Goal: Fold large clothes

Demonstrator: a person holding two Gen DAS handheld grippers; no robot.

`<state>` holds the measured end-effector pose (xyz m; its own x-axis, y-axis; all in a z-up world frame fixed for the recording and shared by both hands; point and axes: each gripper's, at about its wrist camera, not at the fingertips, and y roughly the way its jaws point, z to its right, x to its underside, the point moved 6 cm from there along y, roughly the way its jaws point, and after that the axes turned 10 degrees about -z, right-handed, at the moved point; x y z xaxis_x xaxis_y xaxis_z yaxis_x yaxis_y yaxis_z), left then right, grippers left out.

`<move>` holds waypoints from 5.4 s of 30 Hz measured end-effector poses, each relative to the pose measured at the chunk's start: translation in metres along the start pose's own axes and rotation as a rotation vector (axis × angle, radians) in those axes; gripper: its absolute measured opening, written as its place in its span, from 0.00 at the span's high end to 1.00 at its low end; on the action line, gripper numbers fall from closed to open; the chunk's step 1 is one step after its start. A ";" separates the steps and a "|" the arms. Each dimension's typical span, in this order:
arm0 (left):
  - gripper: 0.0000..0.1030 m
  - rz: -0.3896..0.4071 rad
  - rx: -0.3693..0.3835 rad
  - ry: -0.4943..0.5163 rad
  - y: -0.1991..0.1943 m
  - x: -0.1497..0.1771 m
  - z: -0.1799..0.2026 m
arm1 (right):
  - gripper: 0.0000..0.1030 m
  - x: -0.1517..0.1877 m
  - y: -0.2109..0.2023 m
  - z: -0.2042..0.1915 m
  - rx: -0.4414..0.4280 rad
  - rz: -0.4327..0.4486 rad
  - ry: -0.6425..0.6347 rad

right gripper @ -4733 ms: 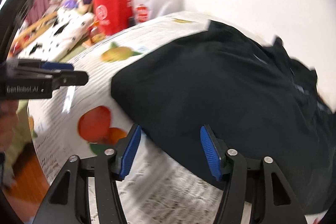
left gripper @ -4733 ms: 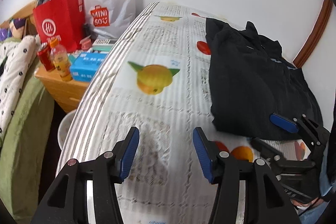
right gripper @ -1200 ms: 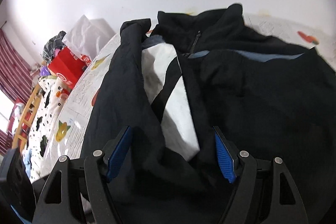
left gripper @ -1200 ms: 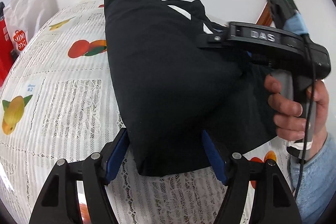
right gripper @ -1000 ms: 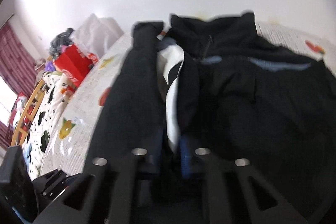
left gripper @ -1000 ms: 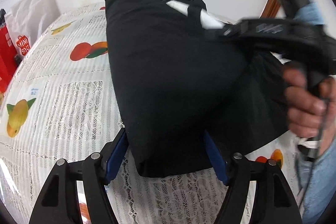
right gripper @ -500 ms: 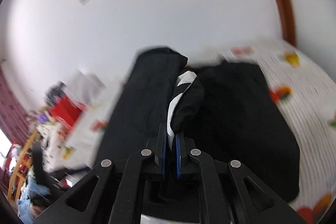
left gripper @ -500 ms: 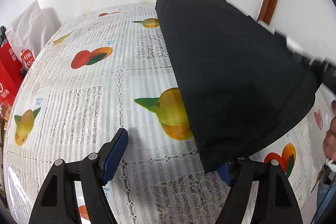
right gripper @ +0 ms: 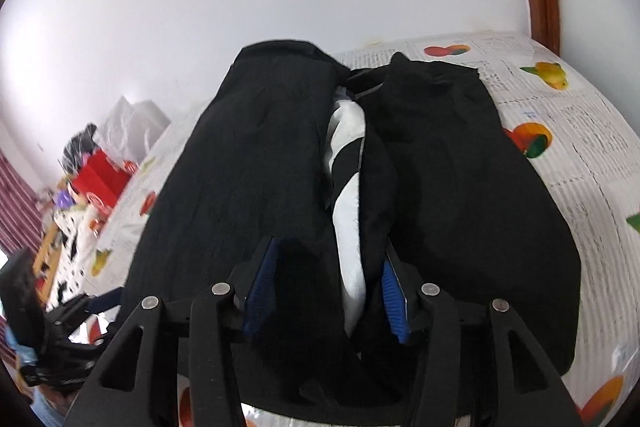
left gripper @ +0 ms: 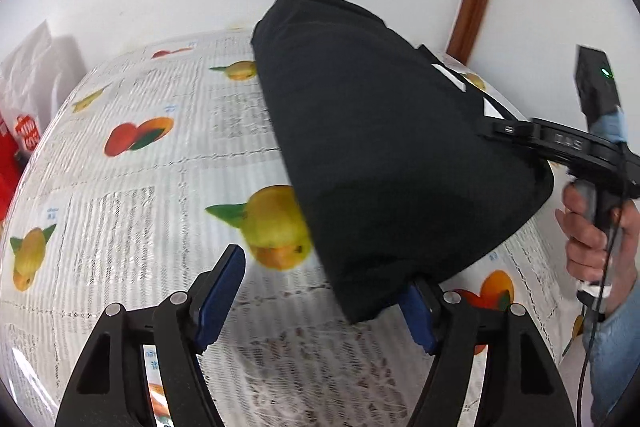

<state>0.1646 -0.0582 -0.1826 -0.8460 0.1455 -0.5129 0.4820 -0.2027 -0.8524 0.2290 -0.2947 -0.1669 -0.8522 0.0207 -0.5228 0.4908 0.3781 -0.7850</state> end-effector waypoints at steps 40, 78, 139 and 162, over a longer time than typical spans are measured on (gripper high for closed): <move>0.28 -0.093 -0.098 0.049 0.052 -0.029 0.055 | 0.89 -0.001 -0.010 0.029 0.116 -0.002 0.026; 0.37 -0.031 -0.054 0.080 0.014 -0.006 0.052 | 0.63 0.107 -0.103 0.080 0.196 0.008 0.041; 0.65 -0.072 0.025 -0.044 0.018 -0.058 -0.006 | 0.83 0.025 -0.058 0.010 0.236 -0.006 -0.085; 0.58 -0.095 0.063 -0.081 0.026 -0.059 -0.014 | 0.97 0.009 -0.024 0.012 0.093 0.061 0.000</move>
<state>0.2306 -0.0583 -0.1760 -0.9038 0.0891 -0.4185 0.3860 -0.2522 -0.8874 0.2118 -0.3149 -0.1571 -0.8204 0.0411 -0.5704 0.5563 0.2885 -0.7793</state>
